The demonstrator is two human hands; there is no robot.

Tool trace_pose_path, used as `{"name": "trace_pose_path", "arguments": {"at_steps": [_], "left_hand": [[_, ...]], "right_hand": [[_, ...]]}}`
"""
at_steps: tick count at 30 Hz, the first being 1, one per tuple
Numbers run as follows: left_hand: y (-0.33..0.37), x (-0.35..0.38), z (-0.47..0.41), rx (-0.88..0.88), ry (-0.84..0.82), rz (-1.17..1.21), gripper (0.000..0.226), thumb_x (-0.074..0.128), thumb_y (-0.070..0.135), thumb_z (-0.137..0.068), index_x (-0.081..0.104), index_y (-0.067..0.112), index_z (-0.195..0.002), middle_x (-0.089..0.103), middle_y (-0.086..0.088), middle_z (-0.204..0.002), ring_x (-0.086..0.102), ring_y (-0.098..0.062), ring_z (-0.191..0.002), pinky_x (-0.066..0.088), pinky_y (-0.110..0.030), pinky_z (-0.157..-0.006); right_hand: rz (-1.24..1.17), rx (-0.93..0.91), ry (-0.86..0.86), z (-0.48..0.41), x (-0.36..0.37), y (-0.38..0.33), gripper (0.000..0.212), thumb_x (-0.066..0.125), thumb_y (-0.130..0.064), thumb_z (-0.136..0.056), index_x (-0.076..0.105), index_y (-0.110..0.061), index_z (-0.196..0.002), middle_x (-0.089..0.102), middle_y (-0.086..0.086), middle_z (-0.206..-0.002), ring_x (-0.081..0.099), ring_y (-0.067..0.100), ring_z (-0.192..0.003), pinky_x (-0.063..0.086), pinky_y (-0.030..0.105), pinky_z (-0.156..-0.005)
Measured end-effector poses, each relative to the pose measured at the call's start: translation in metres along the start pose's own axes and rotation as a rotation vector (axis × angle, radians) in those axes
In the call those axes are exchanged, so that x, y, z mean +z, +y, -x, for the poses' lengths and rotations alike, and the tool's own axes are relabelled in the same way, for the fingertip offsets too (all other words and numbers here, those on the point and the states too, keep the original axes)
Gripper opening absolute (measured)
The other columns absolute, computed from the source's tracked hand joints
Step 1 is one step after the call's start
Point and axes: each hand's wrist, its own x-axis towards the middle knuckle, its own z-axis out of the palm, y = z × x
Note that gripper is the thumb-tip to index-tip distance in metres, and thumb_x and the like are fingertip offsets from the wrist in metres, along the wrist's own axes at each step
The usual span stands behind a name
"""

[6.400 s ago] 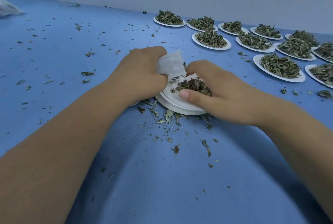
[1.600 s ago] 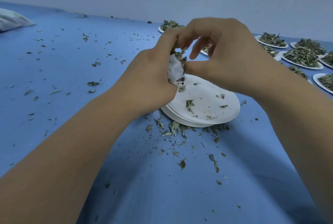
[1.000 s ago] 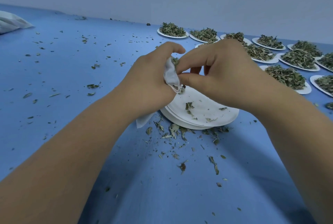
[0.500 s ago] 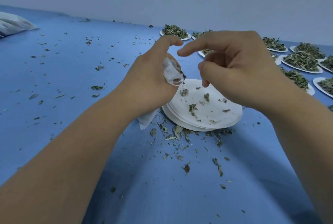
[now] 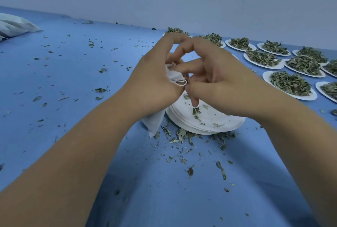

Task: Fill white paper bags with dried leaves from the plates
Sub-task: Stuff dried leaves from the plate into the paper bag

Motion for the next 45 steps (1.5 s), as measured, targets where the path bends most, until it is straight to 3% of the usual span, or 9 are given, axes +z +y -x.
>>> {"name": "trace_pose_path", "arguments": {"at_steps": [2, 6, 9, 14, 20, 24, 31, 40, 45], "left_hand": [[-0.002, -0.003, 0.0, 0.012, 0.002, 0.001, 0.06, 0.067, 0.001, -0.074, 0.05, 0.036, -0.12, 0.066, 0.016, -0.079, 0.064, -0.004, -0.073, 0.051, -0.017, -0.065], [-0.002, -0.002, 0.0, 0.001, 0.01, 0.006, 0.061, 0.07, 0.002, -0.078, 0.047, 0.04, -0.119, 0.069, 0.012, -0.08, 0.065, -0.007, -0.075, 0.049, -0.013, -0.07], [-0.004, -0.006, -0.001, -0.033, 0.014, 0.0, 0.068, 0.076, 0.008, -0.079, 0.044, 0.04, -0.13, 0.07, 0.012, -0.09, 0.067, -0.005, -0.086, 0.052, -0.018, -0.079], [-0.013, -0.017, 0.01, -0.144, -0.043, -0.105, 0.081, 0.078, 0.024, -0.078, 0.032, 0.046, -0.142, 0.053, 0.043, -0.087, 0.056, 0.016, -0.08, 0.04, -0.003, -0.063], [-0.022, -0.012, 0.022, -0.248, -0.128, -0.205, 0.036, 0.07, 0.03, -0.082, 0.052, 0.044, -0.109, 0.062, 0.022, -0.095, 0.056, 0.011, -0.085, 0.038, -0.02, -0.064], [-0.021, -0.007, 0.023, -0.243, -0.074, -0.237, 0.021, 0.065, 0.026, -0.083, 0.05, 0.037, -0.093, 0.059, 0.013, -0.085, 0.054, 0.002, -0.081, 0.034, -0.023, -0.057], [-0.019, 0.0, 0.025, -0.256, -0.078, -0.245, 0.025, 0.064, 0.026, -0.081, 0.048, 0.031, -0.1, 0.058, 0.01, -0.085, 0.054, -0.002, -0.075, 0.035, -0.022, -0.055], [-0.02, 0.003, 0.025, -0.241, -0.082, -0.261, 0.025, 0.063, 0.023, -0.081, 0.05, 0.026, -0.102, 0.057, 0.007, -0.085, 0.053, -0.007, -0.073, 0.036, -0.028, -0.057], [-0.021, 0.001, 0.024, -0.207, -0.028, -0.249, 0.025, 0.065, 0.022, -0.079, 0.045, 0.033, -0.089, 0.054, 0.009, -0.078, 0.049, 0.004, -0.064, 0.035, -0.013, -0.048]], "right_hand": [[0.008, 0.001, -0.091, -0.002, 0.0, -0.001, 0.053, 0.046, 0.011, -0.079, 0.044, -0.022, -0.12, 0.075, -0.003, -0.11, 0.053, 0.041, -0.061, 0.055, 0.047, -0.053], [0.055, -0.064, 0.126, 0.002, -0.008, 0.002, 0.046, 0.052, 0.003, -0.082, 0.051, -0.026, -0.117, 0.075, -0.012, -0.108, 0.061, 0.031, -0.062, 0.046, 0.019, -0.049], [0.252, -0.044, 0.279, 0.01, -0.018, 0.012, 0.028, 0.064, -0.013, -0.088, 0.062, -0.031, -0.108, 0.072, -0.017, -0.103, 0.063, 0.008, -0.076, 0.048, 0.025, -0.058], [0.531, 0.206, -0.097, 0.019, -0.017, 0.031, 0.044, 0.065, -0.061, -0.083, 0.056, -0.054, -0.126, 0.052, -0.036, -0.131, 0.044, -0.021, -0.113, 0.037, 0.011, -0.084], [0.568, 0.18, -0.078, 0.02, -0.001, 0.042, 0.023, 0.067, -0.032, -0.095, 0.073, -0.042, -0.114, 0.074, -0.013, -0.103, 0.066, 0.004, -0.091, 0.052, 0.03, -0.083], [0.524, 0.081, 0.133, 0.024, -0.005, 0.039, 0.016, 0.072, -0.024, -0.091, 0.078, -0.037, -0.098, 0.074, -0.019, -0.105, 0.061, -0.008, -0.1, 0.041, 0.004, -0.083], [0.744, 0.35, -0.281, 0.019, -0.01, 0.033, 0.052, 0.055, -0.052, -0.098, 0.045, -0.044, -0.148, 0.043, -0.01, -0.136, 0.045, 0.012, -0.123, 0.038, 0.033, -0.102], [0.519, 0.321, -0.131, 0.012, -0.006, 0.03, 0.015, 0.08, -0.025, -0.086, 0.081, -0.04, -0.089, 0.075, -0.02, -0.09, 0.062, -0.01, -0.083, 0.043, 0.003, -0.066], [0.51, 0.306, -0.035, 0.019, -0.01, 0.031, 0.016, 0.079, -0.018, -0.085, 0.081, -0.033, -0.081, 0.069, -0.03, -0.072, 0.061, -0.015, -0.074, 0.04, 0.0, -0.061]]}}
